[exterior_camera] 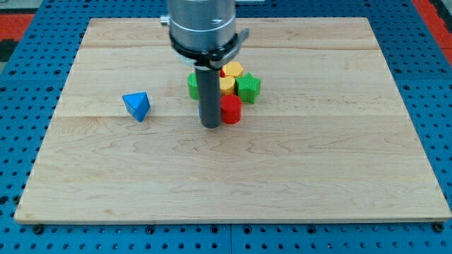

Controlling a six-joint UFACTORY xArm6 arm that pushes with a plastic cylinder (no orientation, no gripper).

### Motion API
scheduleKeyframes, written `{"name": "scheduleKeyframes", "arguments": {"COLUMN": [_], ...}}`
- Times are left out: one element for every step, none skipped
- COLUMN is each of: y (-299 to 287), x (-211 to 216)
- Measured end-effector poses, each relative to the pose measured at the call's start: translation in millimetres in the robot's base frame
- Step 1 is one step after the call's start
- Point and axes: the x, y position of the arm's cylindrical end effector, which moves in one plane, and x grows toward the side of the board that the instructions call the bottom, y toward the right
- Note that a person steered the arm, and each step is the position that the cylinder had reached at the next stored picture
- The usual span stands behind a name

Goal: Place the blue cube below the yellow heart

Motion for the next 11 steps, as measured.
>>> {"name": "scheduleKeyframes", "arguments": {"y": [36,59,54,-12,-22,-28,-42,-60,-38,-24,-30], "x": [0,-2,16,21,-4,-11,-14,-34,-36,-36,-10]}}
